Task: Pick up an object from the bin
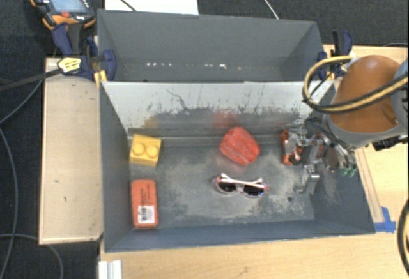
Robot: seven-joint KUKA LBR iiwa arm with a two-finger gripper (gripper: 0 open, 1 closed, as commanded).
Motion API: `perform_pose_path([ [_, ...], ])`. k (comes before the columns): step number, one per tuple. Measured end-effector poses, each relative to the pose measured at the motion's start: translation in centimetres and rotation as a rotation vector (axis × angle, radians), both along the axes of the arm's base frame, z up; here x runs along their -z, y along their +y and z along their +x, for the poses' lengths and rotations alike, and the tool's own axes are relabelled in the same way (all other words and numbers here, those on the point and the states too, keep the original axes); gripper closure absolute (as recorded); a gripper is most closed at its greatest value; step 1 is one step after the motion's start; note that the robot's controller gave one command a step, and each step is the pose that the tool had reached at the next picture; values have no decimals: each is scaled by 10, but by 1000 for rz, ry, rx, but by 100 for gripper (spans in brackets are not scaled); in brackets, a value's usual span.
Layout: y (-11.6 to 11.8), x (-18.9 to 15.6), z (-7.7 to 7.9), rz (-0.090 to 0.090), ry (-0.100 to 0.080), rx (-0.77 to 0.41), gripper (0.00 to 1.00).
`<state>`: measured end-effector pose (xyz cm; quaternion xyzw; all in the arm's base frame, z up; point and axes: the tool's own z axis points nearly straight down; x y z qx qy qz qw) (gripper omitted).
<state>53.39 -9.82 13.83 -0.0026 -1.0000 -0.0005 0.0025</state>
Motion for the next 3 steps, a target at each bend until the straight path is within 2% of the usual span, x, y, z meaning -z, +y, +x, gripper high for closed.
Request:
perform_pose_path([
  [1, 0, -4, 2, -1, -8, -4, 0],
  [2, 91, 24, -17, 0, -4, -8, 0],
  [3, 99, 29, -8, 1, -10, 19, 0],
])
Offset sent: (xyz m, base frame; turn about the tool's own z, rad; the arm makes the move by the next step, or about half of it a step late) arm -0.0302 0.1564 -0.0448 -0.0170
